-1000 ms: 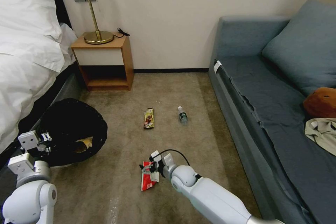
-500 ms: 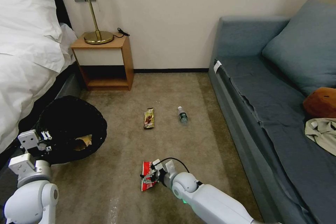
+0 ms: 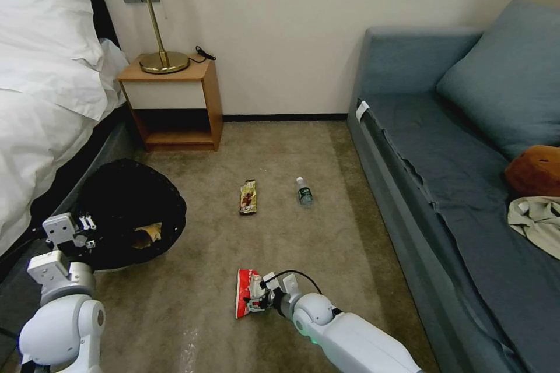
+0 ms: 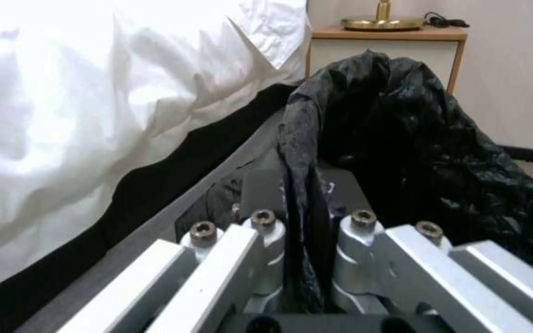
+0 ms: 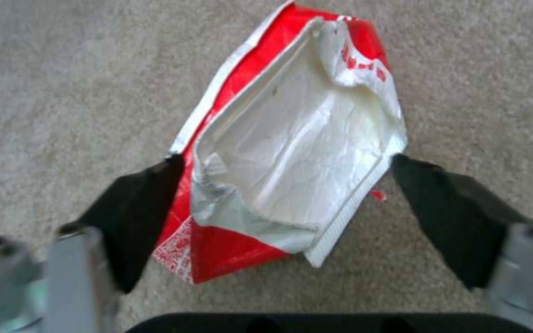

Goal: Pick up the trash bin, then pick up the garbage on the floor and place it into the trash bin.

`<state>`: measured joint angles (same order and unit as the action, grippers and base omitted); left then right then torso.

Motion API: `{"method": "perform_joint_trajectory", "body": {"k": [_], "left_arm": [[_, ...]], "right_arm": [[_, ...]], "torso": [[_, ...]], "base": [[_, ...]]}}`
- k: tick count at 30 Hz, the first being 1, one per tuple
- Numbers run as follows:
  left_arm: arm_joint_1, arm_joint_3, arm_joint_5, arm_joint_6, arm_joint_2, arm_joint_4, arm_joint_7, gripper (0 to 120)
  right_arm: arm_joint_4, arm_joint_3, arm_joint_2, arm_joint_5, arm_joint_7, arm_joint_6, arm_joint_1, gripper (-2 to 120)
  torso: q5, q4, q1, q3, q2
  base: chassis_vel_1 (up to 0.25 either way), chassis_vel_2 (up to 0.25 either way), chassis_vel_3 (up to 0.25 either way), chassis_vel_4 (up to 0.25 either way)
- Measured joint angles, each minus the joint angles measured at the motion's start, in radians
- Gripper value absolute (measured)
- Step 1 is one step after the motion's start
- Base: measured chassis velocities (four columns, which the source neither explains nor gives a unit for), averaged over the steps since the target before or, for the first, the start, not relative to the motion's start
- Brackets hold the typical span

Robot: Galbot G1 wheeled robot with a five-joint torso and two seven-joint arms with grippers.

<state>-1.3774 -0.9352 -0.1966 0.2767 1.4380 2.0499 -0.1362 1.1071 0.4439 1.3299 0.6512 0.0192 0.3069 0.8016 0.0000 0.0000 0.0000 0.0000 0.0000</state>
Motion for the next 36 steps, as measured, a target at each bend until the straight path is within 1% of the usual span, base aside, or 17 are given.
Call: {"method": "perform_joint_trajectory", "body": {"k": [1, 3, 5, 7, 8, 10, 11, 13, 16, 17, 18, 20, 21, 22, 24, 30, 36], "left_arm": [[0.000, 0.000, 0.000, 0.000, 0.000, 0.000, 0.000, 5], [0.000, 0.000, -0.001, 0.000, 0.000, -0.001, 0.000, 5], [0.000, 0.001, -0.001, 0.001, 0.000, -0.001, 0.001, 5], [0.000, 0.002, -0.001, 0.001, 0.001, -0.001, 0.001, 5], [0.000, 0.002, -0.001, 0.001, 0.001, -0.001, 0.001, 5], [-0.002, 0.004, -0.001, 0.001, 0.003, -0.001, 0.001, 5], [-0.002, 0.004, -0.001, 0.001, 0.003, -0.001, 0.001, 5], [-0.004, 0.005, 0.000, 0.001, 0.005, -0.001, 0.001, 5], [-0.007, 0.006, 0.001, 0.001, 0.006, 0.001, 0.002, 5], [-0.009, 0.007, 0.001, 0.001, 0.006, 0.003, 0.002, 5], [-0.010, 0.008, 0.001, 0.000, 0.007, 0.004, 0.002, 5], [-0.011, 0.008, 0.001, 0.000, 0.007, 0.004, 0.002, 5], [-0.012, 0.008, 0.001, -0.001, 0.007, 0.004, 0.002, 5], [-0.012, 0.008, 0.001, -0.001, 0.007, 0.004, 0.002, 5], [-0.014, 0.008, 0.001, -0.003, 0.007, 0.004, 0.003, 5], [-0.021, 0.005, 0.000, -0.006, 0.006, 0.007, 0.003, 5], [-0.035, -0.001, -0.013, -0.015, 0.000, 0.007, 0.004, 5]], "right_arm": [[0.000, 0.000, 0.000, 0.000, 0.000, 0.000, 0.000, 84], [0.000, 0.000, -0.001, 0.000, 0.007, 0.000, 0.001, 74], [0.000, 0.000, -0.001, -0.001, 0.009, 0.000, 0.002, 70], [0.001, -0.001, -0.001, -0.003, 0.012, 0.000, 0.003, 61], [0.001, -0.001, -0.001, -0.003, 0.012, 0.000, 0.003, 61], [0.002, -0.004, -0.001, -0.004, 0.012, -0.001, 0.004, 49], [0.002, -0.004, -0.001, -0.004, 0.012, -0.001, 0.004, 49], [0.006, -0.005, -0.001, -0.004, 0.013, -0.001, 0.005, 39], [0.007, -0.005, -0.002, -0.006, 0.013, -0.002, 0.008, 36], [0.007, -0.005, -0.001, -0.007, 0.013, -0.002, 0.010, 25], [0.007, -0.005, -0.001, -0.009, 0.014, -0.003, 0.012, 20], [0.008, -0.006, 0.000, -0.011, 0.014, -0.003, 0.012, 19], [0.009, -0.010, -0.001, -0.016, 0.017, -0.005, 0.011, 11], [0.009, -0.010, -0.001, -0.016, 0.017, -0.005, 0.011, 11], [0.014, -0.027, -0.003, -0.012, 0.018, -0.008, 0.002, 0], [0.018, -0.057, -0.002, 0.002, 0.018, -0.009, -0.008, 0], [0.024, -0.157, 0.014, 0.000, 0.029, -0.026, -0.064, 0]], "torso": [[0.0000, 0.0000, 0.000, 0.000, 0.000], [0.0000, 0.0000, 0.000, 0.000, 0.000], [0.0000, 0.0000, 0.000, 0.000, 0.000], [0.0000, 0.0000, 0.000, 0.000, 0.000], [0.0000, 0.0000, 0.000, 0.000, 0.000], [0.0000, 0.0000, 0.000, 0.000, 0.000], [0.0000, 0.0000, 0.000, 0.000, 0.000], [0.0000, 0.0000, 0.000, 0.000, 0.000], [-0.0001, 0.0000, 0.000, 0.000, 0.000], [0.0000, 0.0000, 0.000, 0.000, 0.000], [0.0000, 0.0000, 0.000, 0.000, 0.000], [0.0000, 0.0000, 0.000, 0.000, 0.000], [-0.0001, 0.0000, 0.000, 0.000, 0.000], [-0.0001, 0.0000, 0.000, 0.000, 0.000], [0.0000, 0.0000, 0.000, 0.000, 0.000], [0.0000, 0.0000, 0.000, 0.000, 0.000], [0.0000, 0.0001, 0.000, 0.000, 0.000]], "base": [[0.000, 0.000, 0.000, 0.000], [0.000, 0.000, 0.000, 0.000], [0.000, 0.000, 0.000, 0.000], [0.000, 0.000, 0.000, 0.000], [0.000, 0.000, 0.000, 0.000], [0.000, 0.000, 0.000, 0.000], [0.000, 0.000, 0.000, 0.000], [0.000, 0.000, 0.000, 0.000], [0.000, 0.000, 0.000, 0.000], [0.000, 0.000, 0.000, 0.000], [0.000, 0.000, 0.000, 0.000], [0.000, 0.000, 0.000, 0.000], [0.000, 0.000, 0.000, 0.000], [0.000, 0.000, 0.000, 0.000], [0.000, 0.000, 0.000, 0.000], [0.000, 0.000, 0.000, 0.000], [0.000, 0.000, 0.000, 0.000]]}}
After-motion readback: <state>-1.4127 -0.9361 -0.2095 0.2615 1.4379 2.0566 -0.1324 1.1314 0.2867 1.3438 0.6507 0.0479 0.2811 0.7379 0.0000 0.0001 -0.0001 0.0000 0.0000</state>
